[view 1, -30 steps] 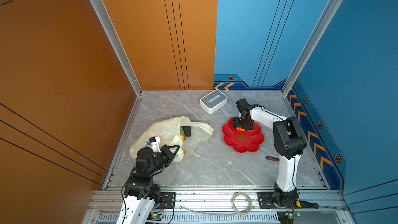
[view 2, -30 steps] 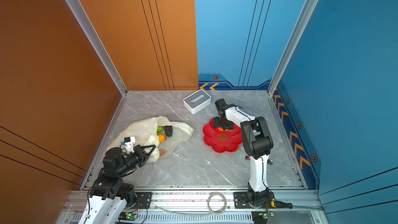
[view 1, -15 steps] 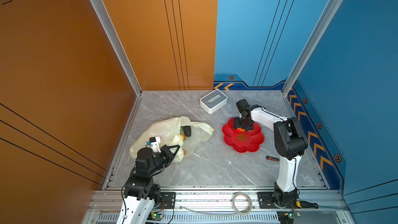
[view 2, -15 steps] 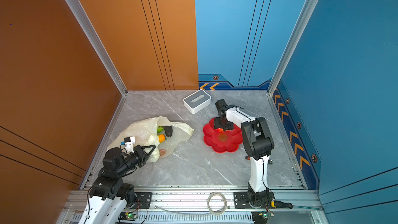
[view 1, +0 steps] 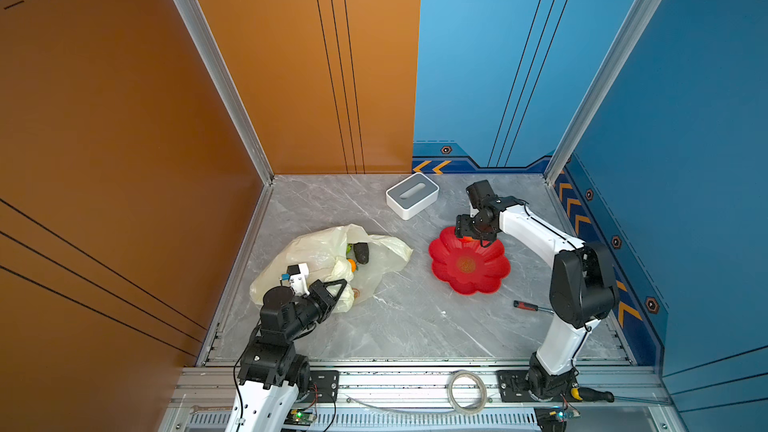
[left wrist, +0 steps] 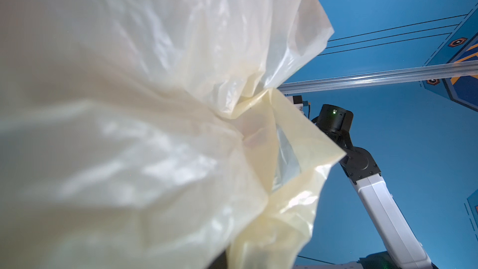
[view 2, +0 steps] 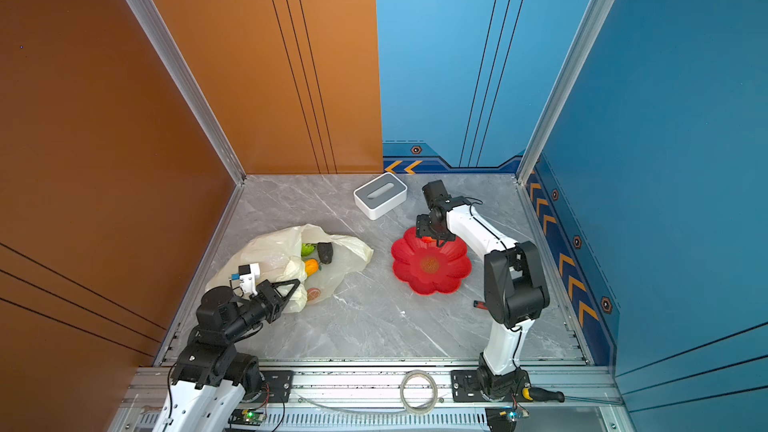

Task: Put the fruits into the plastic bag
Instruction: 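Close the right gripper on the mango and lift it from the bowl, then carry the mango with the right gripper to the bag mouth held by the left gripper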

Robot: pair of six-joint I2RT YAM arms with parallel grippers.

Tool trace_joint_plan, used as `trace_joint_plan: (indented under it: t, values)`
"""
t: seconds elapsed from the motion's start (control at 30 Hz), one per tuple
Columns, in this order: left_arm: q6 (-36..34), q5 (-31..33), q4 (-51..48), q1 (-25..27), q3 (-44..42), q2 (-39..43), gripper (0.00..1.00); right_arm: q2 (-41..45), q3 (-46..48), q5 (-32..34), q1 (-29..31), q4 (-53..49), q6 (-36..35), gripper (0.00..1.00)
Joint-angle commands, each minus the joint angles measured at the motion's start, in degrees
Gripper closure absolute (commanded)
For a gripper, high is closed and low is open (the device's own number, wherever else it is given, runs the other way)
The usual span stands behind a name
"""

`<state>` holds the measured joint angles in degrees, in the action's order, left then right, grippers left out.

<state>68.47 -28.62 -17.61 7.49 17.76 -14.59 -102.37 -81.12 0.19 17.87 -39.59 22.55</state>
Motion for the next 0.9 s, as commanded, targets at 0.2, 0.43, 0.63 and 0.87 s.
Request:
trace_joint_plan:
  t: [0.2, 0.43, 0.63, 0.87]
  values:
    - [0.08, -1.2, -0.77, -0.63, 0.08, 1.18, 1.0, 9.36, -4.79, -6.52, -1.17, -3.82, 3.75, 0.26]
    - [0.7, -1.35, -0.15, -0.63, -0.38, 1.31, 1.0, 14.0, -7.86, -15.39, -1.0, -2.2, 8.37, 0.26]
    - [1.27, -1.35, 0.42, -0.64, -0.71, 1.31, 1.0, 16.87, -9.62, -22.39, 0.1, 1.14, 13.12, 0.26]
    - [1.91, -1.35, 0.91, -0.63, -0.71, 1.32, 1.0, 18.08, -9.53, -31.06, 2.28, 7.67, 20.0, 0.26]
